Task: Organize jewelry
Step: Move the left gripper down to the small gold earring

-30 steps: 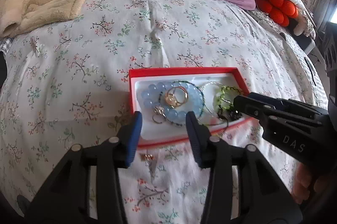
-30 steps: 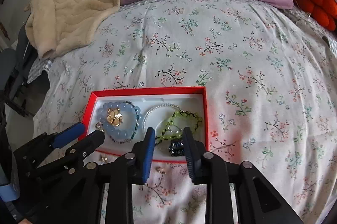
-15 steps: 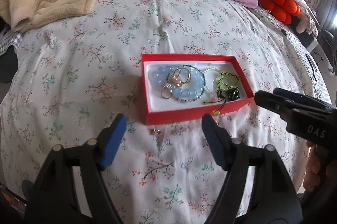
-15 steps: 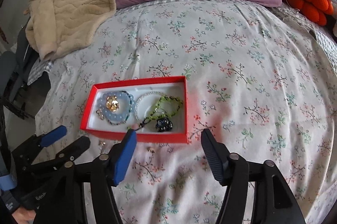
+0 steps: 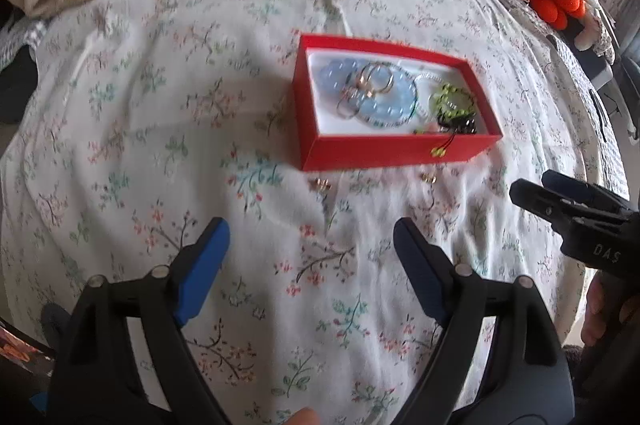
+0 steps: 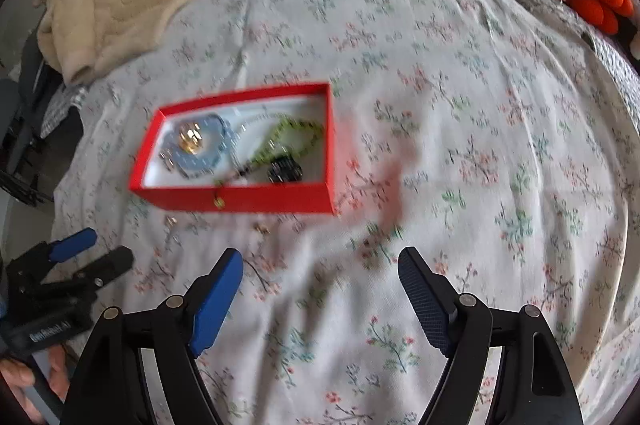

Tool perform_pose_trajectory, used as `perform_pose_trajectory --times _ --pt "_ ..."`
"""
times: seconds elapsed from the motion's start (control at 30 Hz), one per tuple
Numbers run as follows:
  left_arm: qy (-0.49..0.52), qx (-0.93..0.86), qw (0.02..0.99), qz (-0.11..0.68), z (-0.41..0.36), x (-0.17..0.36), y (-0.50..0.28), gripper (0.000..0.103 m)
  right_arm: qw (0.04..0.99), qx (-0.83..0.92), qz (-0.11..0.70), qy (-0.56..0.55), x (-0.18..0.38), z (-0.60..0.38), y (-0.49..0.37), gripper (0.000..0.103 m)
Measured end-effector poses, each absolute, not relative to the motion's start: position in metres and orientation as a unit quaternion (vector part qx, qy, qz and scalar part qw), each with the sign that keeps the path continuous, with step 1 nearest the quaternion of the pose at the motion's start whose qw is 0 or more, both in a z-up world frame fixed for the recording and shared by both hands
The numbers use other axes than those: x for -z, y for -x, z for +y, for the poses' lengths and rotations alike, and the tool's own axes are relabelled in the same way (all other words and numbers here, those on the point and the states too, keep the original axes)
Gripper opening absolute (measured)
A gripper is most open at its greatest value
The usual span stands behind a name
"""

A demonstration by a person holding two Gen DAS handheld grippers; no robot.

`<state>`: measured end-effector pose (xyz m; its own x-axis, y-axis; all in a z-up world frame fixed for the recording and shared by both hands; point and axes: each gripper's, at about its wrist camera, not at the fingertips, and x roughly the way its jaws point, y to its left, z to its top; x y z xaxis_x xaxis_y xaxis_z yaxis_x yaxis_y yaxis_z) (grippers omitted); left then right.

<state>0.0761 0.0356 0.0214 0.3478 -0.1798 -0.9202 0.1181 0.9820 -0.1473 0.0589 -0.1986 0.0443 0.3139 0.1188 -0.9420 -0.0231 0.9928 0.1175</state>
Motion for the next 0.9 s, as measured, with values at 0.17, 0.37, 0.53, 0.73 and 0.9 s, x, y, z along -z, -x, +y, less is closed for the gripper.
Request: perform_pose_trajectory --times 0.17,0.37,0.53,0.73,0.9 --pt "0.030 0.090 0.811 0.577 0.041 -0.016 -0.074 0.084 0.799 -0.033 0.599 -0.030 -0.035 -0.205 -0.053 0.081" --pt "0.037 0.105 0.791 0.602 0.043 -0.003 -0.077 0.084 0.783 -0.023 0.621 -0.036 -0.021 -0.212 -0.051 0.081" --pt "0.053 0.101 0.780 0.615 0.049 0.008 -0.088 0.084 0.779 -0.022 0.626 -0.027 -0.017 -0.210 -0.052 0.081" --pt "0.061 0.099 0.794 0.597 0.047 0.009 -0.100 0.084 0.777 -0.020 0.629 -0.026 -0.014 -0.209 -0.055 0.081" --pt "0.063 0.117 0.797 0.589 0.035 0.009 -0.104 0.077 0.774 -0.019 0.632 -0.024 -0.011 -0.207 -0.058 0.081"
